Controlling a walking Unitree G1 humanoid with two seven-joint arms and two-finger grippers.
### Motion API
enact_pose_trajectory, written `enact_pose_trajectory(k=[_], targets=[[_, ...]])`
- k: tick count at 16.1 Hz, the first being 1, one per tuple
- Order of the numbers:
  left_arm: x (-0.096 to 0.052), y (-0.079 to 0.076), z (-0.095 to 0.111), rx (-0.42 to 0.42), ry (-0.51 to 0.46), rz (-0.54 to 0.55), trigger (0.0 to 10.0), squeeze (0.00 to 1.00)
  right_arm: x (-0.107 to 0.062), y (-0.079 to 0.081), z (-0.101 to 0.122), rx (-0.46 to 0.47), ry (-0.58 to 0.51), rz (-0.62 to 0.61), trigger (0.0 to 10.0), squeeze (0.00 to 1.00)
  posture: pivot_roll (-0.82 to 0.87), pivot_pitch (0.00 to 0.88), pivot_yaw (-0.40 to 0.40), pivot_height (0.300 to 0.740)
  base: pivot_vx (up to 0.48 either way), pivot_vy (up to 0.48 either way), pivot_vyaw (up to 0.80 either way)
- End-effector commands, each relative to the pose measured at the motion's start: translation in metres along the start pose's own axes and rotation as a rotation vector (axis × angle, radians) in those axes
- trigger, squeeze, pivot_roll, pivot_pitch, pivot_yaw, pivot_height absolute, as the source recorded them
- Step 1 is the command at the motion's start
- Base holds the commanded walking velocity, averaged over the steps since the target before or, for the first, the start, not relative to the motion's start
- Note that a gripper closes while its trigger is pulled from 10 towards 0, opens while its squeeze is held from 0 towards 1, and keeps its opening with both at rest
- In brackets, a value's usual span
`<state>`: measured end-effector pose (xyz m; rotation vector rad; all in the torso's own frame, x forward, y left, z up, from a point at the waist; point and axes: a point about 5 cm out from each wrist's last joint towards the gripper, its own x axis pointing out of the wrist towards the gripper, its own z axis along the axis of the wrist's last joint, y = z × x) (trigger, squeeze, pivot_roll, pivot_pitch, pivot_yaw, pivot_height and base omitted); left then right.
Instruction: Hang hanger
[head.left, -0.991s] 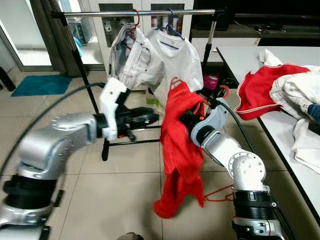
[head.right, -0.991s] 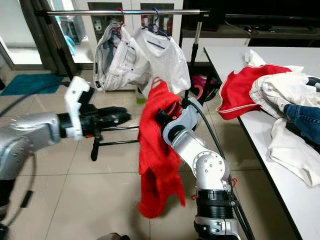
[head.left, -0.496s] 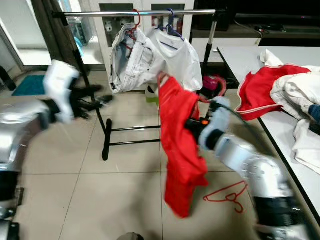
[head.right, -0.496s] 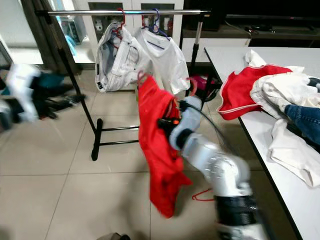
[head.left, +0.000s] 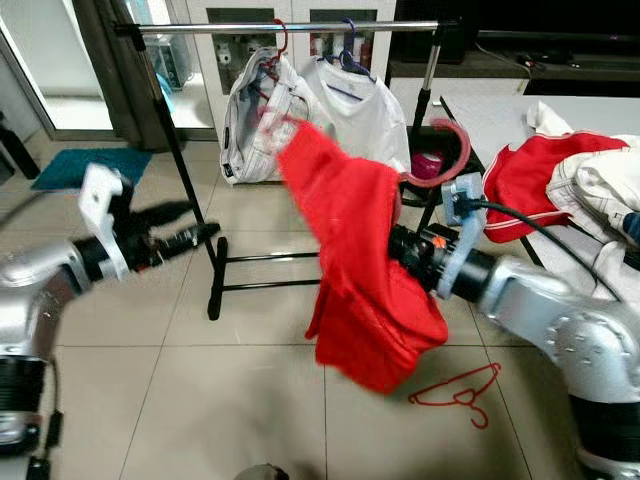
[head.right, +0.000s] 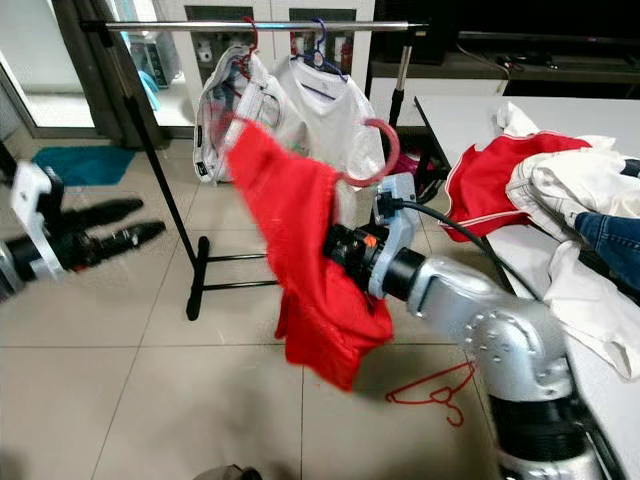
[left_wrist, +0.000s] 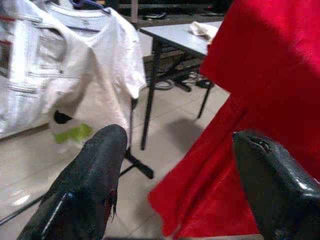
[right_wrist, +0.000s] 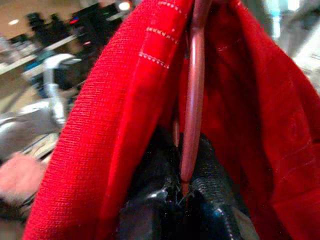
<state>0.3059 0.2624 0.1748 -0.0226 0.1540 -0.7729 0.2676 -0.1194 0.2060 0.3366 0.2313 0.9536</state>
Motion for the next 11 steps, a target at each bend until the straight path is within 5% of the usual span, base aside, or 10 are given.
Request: enact_pose_trajectory(k=[1, 7, 11], targets=[[0.004, -0.001, 0.011, 0.034, -0.039, -0.034, 10.0, 0.0, -0.001, 0.007, 0.002, -0.013, 0.003, 0.05, 10.0, 0.0, -0.09, 0.0, 0.035, 0.74, 0.0, 0.0, 0.0], [0.032, -0.018, 0.027, 0.004, -0.162, -0.243, 10.0, 0.0, -0.005, 0.014, -0.003, -0.065, 0.078, 0.124, 10.0, 0.0, -0.1, 0.0, 0.029, 0.74, 0.0, 0.0, 0.0], [0.039, -0.019, 0.029, -0.038, -0.194, -0.285, 10.0, 0.0, -0.005, 0.02, -0.003, -0.073, 0.077, 0.172, 10.0, 0.0, -0.1, 0.0, 0.034, 0.74, 0.0, 0.0, 0.0]])
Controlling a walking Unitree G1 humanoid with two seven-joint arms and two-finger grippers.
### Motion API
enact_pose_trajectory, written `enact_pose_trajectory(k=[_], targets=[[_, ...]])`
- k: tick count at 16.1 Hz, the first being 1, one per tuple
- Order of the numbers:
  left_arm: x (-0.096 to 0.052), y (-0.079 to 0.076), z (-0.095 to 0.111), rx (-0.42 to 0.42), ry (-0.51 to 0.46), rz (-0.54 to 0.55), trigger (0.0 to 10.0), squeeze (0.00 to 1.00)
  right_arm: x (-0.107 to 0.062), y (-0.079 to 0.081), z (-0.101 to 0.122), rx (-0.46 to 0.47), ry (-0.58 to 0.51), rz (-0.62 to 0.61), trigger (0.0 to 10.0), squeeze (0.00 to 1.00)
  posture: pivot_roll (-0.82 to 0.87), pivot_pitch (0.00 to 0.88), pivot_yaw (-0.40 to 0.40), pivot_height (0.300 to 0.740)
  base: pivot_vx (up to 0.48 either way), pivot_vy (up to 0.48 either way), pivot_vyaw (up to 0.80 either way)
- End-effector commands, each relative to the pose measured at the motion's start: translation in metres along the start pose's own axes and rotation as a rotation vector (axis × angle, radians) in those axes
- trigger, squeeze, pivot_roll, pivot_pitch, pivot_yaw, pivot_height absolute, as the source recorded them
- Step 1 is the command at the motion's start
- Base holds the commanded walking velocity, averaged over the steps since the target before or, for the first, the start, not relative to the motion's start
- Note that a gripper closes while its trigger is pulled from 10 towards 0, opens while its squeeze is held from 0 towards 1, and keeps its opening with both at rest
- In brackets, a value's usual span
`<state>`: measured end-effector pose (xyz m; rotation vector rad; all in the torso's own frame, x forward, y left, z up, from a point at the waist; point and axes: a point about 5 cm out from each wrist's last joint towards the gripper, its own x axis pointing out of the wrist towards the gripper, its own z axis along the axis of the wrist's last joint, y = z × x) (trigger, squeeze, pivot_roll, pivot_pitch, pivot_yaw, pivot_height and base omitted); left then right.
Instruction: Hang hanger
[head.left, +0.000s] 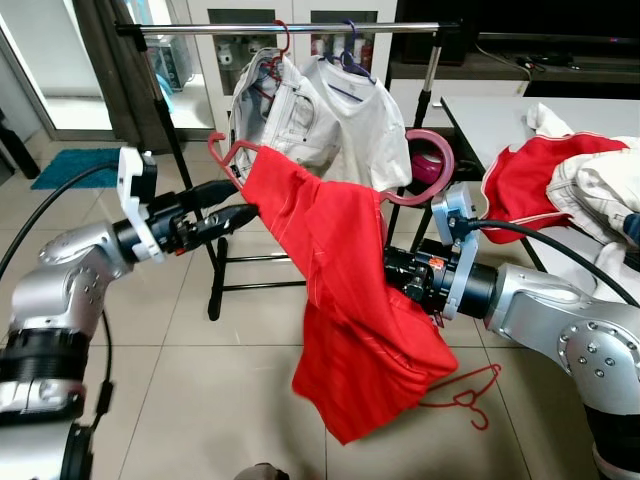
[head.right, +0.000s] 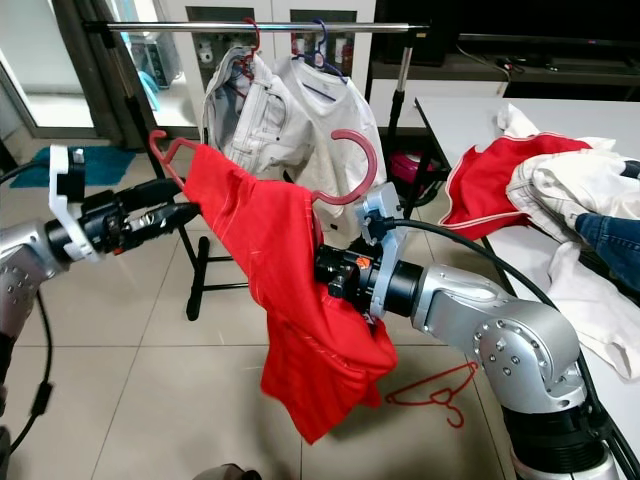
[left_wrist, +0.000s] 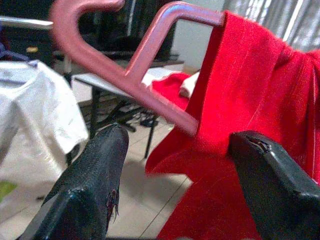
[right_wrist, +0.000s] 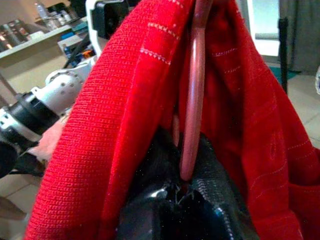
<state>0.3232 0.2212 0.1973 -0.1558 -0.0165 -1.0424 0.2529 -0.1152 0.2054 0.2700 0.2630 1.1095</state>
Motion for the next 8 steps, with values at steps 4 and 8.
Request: enact_pose_trajectory(k=[4, 8], targets=[[0.008, -0.005, -0.011, -0.049, 0.045, -0.063, 4.8, 0.0, 0.001, 0.009, 0.004, -0.028, -0.017, 0.05, 10.0, 0.0, -0.1, 0.0, 0.037, 0.74, 0.0, 0.0, 0.0], [0.009, -0.004, -0.011, -0.082, 0.018, -0.065, 0.0, 0.0, 0.002, 0.009, 0.004, -0.029, -0.023, 0.053, 10.0, 0.0, -0.1, 0.0, 0.04, 0.74, 0.0, 0.0, 0.0]])
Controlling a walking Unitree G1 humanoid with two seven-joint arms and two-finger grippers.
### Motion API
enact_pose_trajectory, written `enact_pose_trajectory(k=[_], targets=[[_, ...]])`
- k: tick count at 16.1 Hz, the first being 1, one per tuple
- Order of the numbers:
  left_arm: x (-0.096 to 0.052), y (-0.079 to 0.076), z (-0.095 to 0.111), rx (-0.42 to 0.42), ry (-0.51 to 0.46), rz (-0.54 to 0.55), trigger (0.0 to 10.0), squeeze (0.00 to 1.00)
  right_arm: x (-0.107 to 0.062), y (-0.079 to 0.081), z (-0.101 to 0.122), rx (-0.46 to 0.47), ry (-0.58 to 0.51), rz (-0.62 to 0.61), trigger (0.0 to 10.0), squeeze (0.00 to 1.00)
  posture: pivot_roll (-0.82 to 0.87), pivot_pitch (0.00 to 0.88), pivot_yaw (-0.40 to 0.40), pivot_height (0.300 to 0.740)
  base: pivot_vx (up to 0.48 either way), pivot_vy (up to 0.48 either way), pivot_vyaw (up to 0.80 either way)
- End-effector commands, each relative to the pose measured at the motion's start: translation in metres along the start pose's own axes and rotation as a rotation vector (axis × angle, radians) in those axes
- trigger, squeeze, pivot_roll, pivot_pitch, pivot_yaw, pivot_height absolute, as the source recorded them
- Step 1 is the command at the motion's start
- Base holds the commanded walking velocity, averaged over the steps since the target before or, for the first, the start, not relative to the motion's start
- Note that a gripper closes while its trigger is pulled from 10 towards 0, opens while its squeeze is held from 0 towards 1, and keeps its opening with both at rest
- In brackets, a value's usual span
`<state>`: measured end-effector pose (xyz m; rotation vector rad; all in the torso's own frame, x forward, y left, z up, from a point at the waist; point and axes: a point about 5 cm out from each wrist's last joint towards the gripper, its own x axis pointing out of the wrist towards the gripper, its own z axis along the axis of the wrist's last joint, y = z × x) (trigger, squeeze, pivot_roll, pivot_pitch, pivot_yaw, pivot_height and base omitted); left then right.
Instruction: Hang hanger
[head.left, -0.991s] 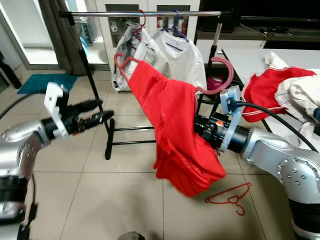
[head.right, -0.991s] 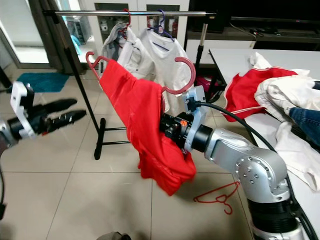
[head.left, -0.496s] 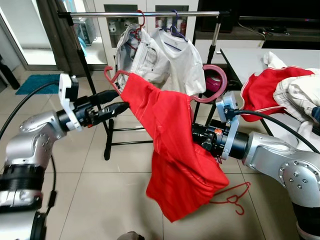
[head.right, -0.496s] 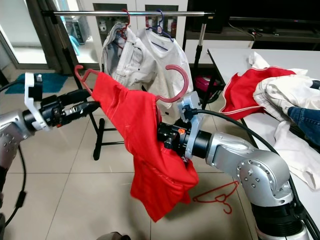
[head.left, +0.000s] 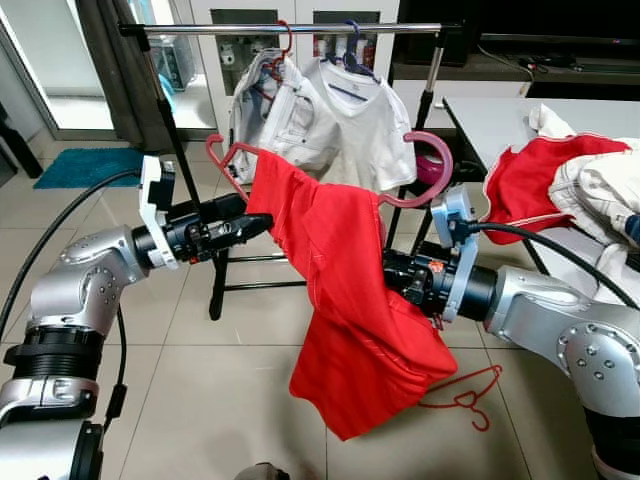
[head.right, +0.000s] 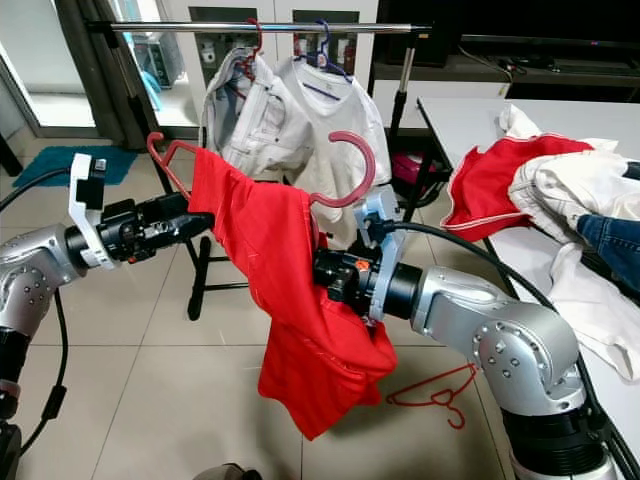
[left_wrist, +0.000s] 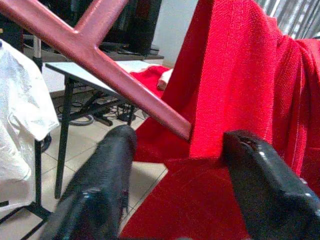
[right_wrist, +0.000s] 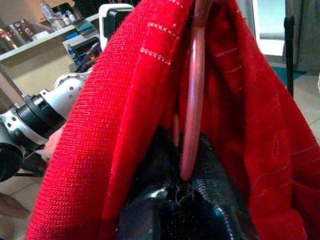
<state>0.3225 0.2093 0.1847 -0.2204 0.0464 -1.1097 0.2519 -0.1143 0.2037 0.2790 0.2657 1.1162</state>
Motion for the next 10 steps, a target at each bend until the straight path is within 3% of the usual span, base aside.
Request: enact_pose_trajectory(k=[1, 6, 10], targets=[[-0.0005, -0.0003, 0.0028, 0.004, -0.007, 0.005, 0.0, 0.0, 0.0013, 0.008, 0.0058, -0.036, -0.023, 0.04, 10.0, 0.0, -0.1, 0.0, 0.041, 0.74, 0.0, 0.0, 0.0], [-0.0081, 0.0032, 0.0053, 0.034, -0.065, 0.113, 0.0, 0.0, 0.0018, 0.0016, 0.0061, -0.028, -0.034, 0.0, 10.0, 0.0, -0.09, 0.0, 0.037, 0.74, 0.0, 0.0, 0.0], [-0.01, 0.0012, 0.0075, 0.033, -0.105, 0.134, 0.0, 0.0, 0.0027, -0.0007, 0.0061, -0.026, -0.035, -0.015, 10.0, 0.0, -0.09, 0.0, 0.033, 0.74, 0.0, 0.0, 0.0]])
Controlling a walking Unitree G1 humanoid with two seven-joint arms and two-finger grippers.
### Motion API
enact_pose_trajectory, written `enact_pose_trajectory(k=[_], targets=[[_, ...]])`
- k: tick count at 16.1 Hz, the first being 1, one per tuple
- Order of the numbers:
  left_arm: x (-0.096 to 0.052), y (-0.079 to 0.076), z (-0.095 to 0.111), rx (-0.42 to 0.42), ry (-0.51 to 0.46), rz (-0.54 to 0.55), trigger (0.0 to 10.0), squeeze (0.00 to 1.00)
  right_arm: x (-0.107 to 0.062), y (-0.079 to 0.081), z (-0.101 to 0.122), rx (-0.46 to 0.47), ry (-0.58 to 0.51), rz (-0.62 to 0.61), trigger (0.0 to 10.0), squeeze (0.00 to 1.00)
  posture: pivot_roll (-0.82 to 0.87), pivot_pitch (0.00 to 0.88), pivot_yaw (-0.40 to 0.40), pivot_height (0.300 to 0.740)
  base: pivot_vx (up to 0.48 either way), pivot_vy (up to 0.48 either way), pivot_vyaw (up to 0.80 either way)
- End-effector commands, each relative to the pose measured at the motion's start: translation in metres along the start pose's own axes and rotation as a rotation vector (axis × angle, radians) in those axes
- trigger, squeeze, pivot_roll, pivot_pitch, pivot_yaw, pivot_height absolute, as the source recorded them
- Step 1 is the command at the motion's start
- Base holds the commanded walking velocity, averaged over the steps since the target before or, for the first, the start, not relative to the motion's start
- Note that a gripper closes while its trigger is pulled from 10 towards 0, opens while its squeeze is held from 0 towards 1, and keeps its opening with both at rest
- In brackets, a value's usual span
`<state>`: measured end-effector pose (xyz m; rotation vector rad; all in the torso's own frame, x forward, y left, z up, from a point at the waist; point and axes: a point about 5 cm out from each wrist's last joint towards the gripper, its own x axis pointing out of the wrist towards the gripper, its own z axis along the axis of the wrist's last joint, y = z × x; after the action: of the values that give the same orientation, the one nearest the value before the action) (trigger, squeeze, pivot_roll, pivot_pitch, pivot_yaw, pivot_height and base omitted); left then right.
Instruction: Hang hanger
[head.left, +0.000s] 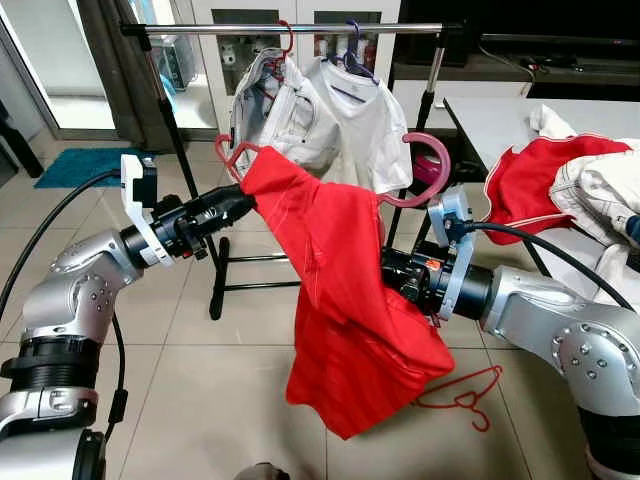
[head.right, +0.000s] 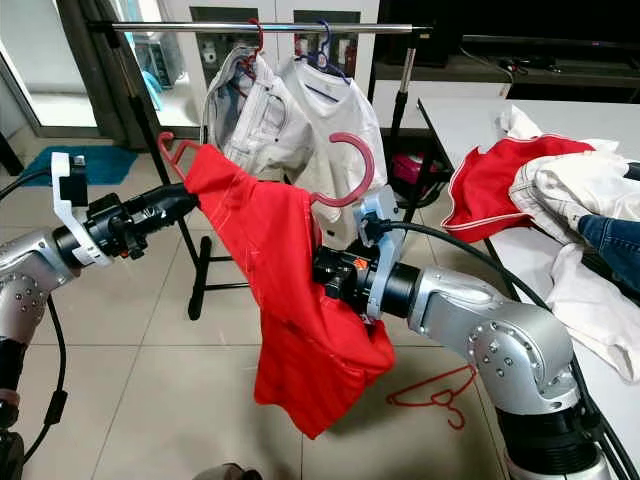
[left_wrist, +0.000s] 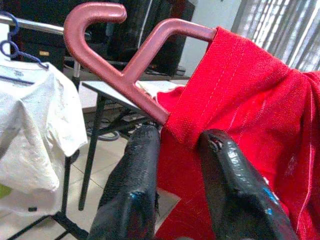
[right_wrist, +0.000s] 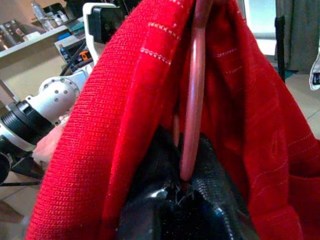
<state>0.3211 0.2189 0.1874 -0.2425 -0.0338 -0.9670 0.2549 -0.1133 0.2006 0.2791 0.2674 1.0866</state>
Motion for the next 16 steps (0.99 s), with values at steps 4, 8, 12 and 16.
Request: enact_pose_trajectory(k=[4, 8, 12, 16], targets=[[-0.001, -0.005, 0.004, 0.003, -0.028, 0.001, 0.0, 0.0, 0.0, 0.0, 0.007, -0.026, -0.031, -0.006, 10.0, 0.0, -0.08, 0.0, 0.034, 0.74, 0.0, 0.0, 0.0], [-0.001, -0.006, 0.004, 0.01, -0.05, 0.02, 0.0, 0.0, 0.0, -0.004, 0.004, -0.018, -0.029, -0.042, 10.0, 0.0, -0.09, 0.0, 0.041, 0.74, 0.0, 0.0, 0.0], [-0.002, -0.004, 0.011, -0.007, -0.159, 0.079, 0.0, 0.0, 0.0, -0.008, 0.002, -0.009, -0.029, -0.077, 10.0, 0.0, -0.09, 0.0, 0.042, 0.74, 0.0, 0.0, 0.0], [-0.002, -0.005, 0.017, -0.002, -0.187, 0.08, 0.0, 0.0, -0.001, -0.011, -0.001, -0.003, -0.013, -0.101, 10.0, 0.0, -0.09, 0.0, 0.039, 0.74, 0.0, 0.0, 0.0]])
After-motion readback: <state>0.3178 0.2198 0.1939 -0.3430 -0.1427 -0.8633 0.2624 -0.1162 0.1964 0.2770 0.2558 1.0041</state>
